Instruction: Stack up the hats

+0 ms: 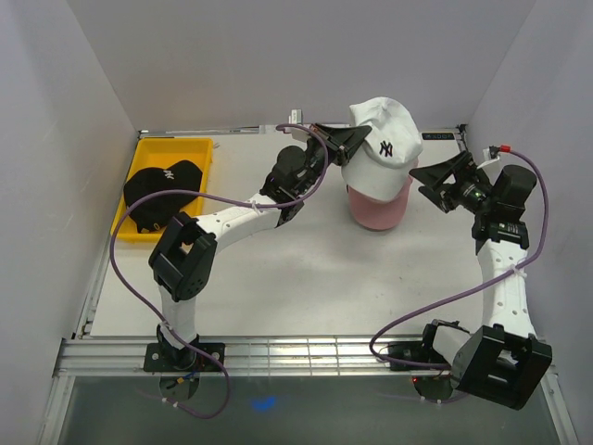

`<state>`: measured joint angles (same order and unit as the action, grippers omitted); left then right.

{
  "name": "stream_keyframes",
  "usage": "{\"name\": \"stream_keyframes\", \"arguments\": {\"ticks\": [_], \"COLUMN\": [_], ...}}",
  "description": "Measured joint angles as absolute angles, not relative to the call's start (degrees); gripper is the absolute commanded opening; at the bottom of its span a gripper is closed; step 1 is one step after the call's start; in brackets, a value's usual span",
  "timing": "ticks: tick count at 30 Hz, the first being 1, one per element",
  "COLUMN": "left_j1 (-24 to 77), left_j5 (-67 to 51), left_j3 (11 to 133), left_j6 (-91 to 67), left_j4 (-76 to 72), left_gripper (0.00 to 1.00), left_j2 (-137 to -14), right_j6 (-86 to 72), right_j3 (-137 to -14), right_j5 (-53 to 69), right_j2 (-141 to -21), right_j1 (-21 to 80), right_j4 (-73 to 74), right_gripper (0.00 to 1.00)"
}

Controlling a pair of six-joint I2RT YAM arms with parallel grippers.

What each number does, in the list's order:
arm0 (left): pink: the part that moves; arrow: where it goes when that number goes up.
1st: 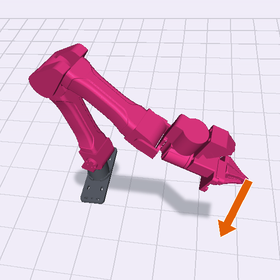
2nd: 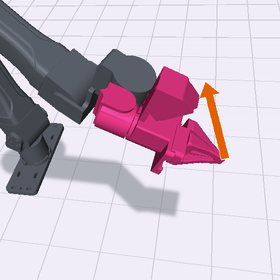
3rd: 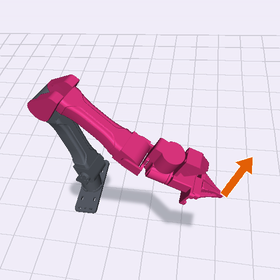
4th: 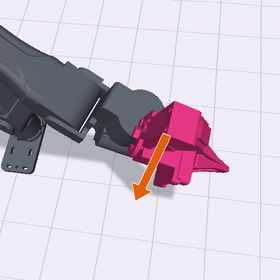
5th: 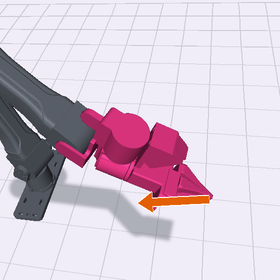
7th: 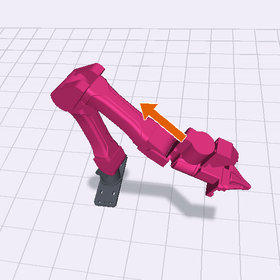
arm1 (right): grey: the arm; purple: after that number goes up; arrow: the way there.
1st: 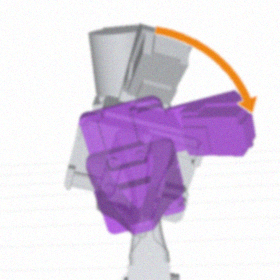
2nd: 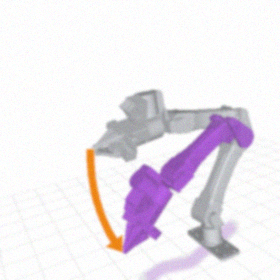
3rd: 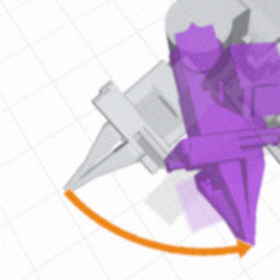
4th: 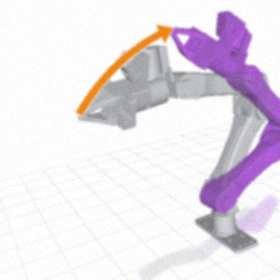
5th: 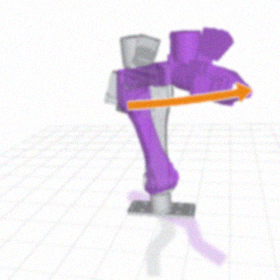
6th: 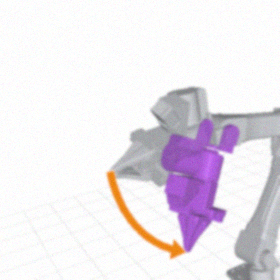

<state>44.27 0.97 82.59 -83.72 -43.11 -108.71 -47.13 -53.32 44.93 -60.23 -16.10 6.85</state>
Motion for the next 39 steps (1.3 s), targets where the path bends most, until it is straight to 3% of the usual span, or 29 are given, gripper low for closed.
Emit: {"name": "stream_keyframes", "arguments": {"ticks": [16, 39], "left_j1": [44.40, 45.34], "left_j5": [1.06, 0.86], "left_j3": [82.56, 85.19], "left_j6": [-89.17, -90.96], "left_j4": [-45.95, -44.21], "left_gripper": [0.00, 0.00], "left_j2": [-112.53, -112.73], "right_j6": [-57.87, -59.64], "right_j3": [-45.69, -45.12], "right_j5": [43.24, 42.63], "right_j2": [-63.44, -66.17], "right_j1": [-16.01, -15.31], "right_j4": [-18.61, -23.62], "right_gripper": [0.93, 0.98]}}
